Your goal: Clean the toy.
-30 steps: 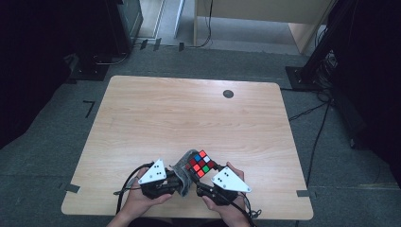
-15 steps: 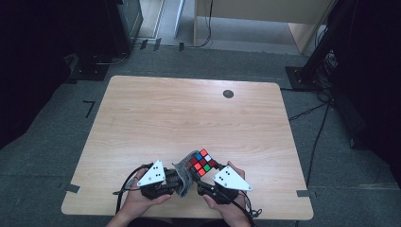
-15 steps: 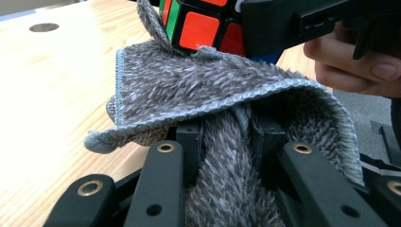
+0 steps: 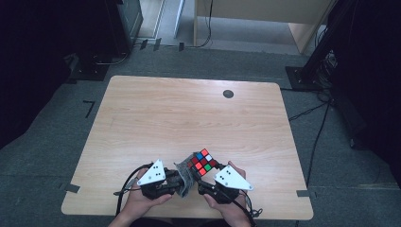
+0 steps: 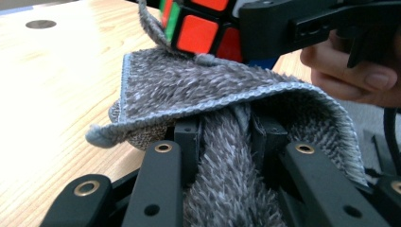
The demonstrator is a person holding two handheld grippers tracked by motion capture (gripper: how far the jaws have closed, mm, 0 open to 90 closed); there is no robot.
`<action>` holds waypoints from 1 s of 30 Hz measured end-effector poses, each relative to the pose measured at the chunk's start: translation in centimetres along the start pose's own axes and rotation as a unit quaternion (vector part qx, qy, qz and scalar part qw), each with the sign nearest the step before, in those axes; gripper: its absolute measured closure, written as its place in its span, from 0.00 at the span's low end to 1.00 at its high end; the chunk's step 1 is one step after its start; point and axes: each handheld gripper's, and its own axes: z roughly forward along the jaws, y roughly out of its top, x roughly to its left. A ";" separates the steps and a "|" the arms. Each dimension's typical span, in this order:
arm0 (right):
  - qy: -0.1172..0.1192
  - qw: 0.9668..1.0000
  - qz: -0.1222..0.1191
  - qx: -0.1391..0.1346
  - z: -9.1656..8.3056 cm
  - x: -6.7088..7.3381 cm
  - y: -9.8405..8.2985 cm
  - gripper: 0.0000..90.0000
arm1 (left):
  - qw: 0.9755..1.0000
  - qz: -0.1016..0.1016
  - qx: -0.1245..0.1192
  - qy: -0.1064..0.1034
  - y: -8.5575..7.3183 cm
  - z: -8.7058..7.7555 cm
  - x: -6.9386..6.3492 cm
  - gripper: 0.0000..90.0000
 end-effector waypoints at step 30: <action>-0.040 0.999 -0.005 0.017 0.1 -1.1 -0.4 0.38 | 0.992 -0.020 0.001 0.122 0.2 -0.7 1.2 0.77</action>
